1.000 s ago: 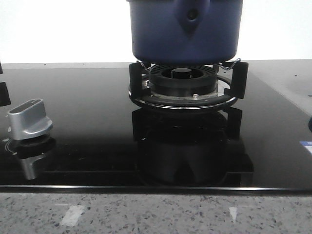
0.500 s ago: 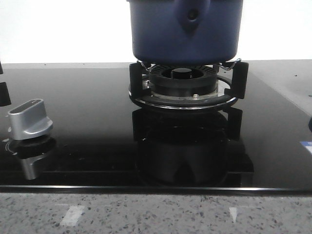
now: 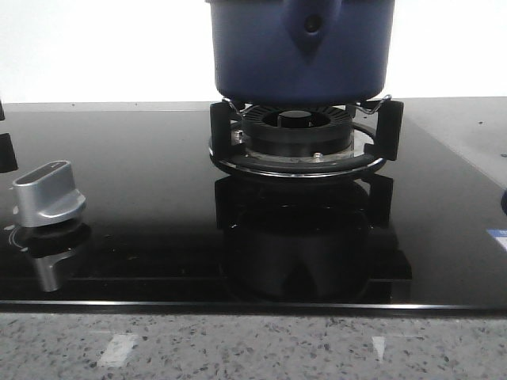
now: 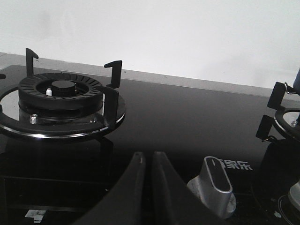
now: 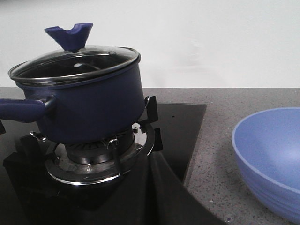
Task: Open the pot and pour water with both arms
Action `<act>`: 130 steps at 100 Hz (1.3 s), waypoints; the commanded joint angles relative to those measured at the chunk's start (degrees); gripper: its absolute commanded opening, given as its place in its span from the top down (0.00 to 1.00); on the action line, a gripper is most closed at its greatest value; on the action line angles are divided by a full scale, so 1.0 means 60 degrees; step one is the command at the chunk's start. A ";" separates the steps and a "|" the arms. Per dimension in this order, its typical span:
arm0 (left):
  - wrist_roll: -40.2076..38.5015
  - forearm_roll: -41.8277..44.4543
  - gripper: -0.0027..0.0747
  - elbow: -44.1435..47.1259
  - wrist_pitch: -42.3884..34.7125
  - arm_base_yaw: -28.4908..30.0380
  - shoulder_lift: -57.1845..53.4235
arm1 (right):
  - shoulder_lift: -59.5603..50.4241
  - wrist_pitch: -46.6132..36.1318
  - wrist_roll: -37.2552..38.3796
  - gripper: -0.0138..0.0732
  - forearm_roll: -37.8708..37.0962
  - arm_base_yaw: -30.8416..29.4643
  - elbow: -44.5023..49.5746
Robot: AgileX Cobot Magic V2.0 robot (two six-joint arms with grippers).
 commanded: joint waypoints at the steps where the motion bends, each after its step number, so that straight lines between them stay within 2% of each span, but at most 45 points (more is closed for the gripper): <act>1: -0.0105 -0.0080 0.99 0.0296 -0.0682 0.0005 -0.0272 | 0.0066 -0.0192 -0.0085 0.90 0.0220 -0.0001 -0.0259; 32: -0.0105 -0.0080 0.99 0.0296 -0.0682 0.0005 -0.0272 | 0.0066 -0.0616 -0.0068 0.90 0.0200 -0.0001 -0.0259; 39: -0.0105 -0.0080 0.99 0.0296 -0.0682 0.0005 -0.0272 | 0.0044 -0.0891 0.0386 0.90 -0.0431 -0.0001 -0.0259; 42: -0.0105 -0.0080 0.99 0.0296 -0.0682 0.0005 -0.0272 | 0.0044 -0.1062 0.1169 0.90 -0.1415 -0.0001 -0.0259; 46: -0.0105 -0.0080 0.99 0.0296 -0.0682 0.0005 -0.0272 | 0.0044 -0.1347 0.2872 0.90 -0.2845 -0.0001 -0.0259; 54: -0.0105 -0.0080 0.99 0.0296 -0.0682 0.0005 -0.0272 | 0.0044 -0.1674 0.6835 0.90 -0.6974 -0.0001 -0.0259; 61: -0.0105 -0.0080 0.99 0.0296 -0.0682 0.0005 -0.0272 | 0.0044 -0.1764 0.9439 0.90 -0.9835 -0.0001 -0.0259; 68: -0.0105 -0.0080 0.99 0.0296 -0.0682 0.0005 -0.0272 | -0.0109 -0.1679 1.0847 0.90 -1.1506 -0.0001 -0.0236; 79: -0.0105 -0.0080 0.99 0.0296 -0.0682 0.0005 -0.0272 | -0.0685 -0.1796 1.2321 0.90 -1.3116 -0.0001 0.0228; 83: -0.0105 -0.0080 0.99 0.0296 -0.0682 0.0005 -0.0272 | -0.0912 -0.1893 1.2667 0.90 -1.3375 -0.0001 0.0505; 100: -0.0105 -0.0080 0.99 0.0296 -0.0682 0.0005 -0.0272 | -0.2067 -0.3296 1.2692 0.90 -1.3418 -0.0001 0.1901; 111: -0.0105 -0.0080 0.99 0.0296 -0.0682 0.0005 -0.0272 | -0.2650 -0.3357 1.2692 0.90 -1.3418 -0.0001 0.2656; 116: -0.0105 -0.0080 0.99 0.0296 -0.0682 0.0005 -0.0272 | -0.2929 -0.2364 1.2692 0.90 -1.3418 -0.0018 0.2605; 130: -0.0105 -0.0080 0.99 0.0296 -0.0682 0.0005 -0.0272 | -0.3183 -0.1647 1.2692 0.90 -1.3603 -0.0193 0.2624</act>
